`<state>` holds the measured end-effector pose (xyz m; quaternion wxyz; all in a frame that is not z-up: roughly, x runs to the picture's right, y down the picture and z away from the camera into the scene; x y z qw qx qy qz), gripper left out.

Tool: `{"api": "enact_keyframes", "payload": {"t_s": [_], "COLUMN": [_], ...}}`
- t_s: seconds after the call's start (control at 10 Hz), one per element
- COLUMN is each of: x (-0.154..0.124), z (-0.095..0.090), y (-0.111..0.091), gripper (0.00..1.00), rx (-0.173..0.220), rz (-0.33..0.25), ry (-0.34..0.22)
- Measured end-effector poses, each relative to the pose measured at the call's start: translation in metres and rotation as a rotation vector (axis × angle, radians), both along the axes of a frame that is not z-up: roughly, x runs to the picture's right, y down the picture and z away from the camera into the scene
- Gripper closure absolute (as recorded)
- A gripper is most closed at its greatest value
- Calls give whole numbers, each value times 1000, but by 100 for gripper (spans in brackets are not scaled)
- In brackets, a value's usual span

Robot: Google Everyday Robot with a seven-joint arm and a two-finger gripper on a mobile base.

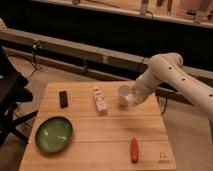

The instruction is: Place the white sponge in the ceramic cup

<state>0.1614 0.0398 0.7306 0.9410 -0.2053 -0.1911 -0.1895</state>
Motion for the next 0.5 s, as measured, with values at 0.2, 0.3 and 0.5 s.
{"api": "enact_keyframes", "payload": {"t_s": [0.2, 0.3, 0.5], "x": [-8, -6, -12], "z": [-3, -2, 1], "y": [-9, -12, -18], "gripper": [99, 99, 99], "rx": [54, 80, 113], "rz": [15, 20, 13], "ry": [-27, -37, -55]}}
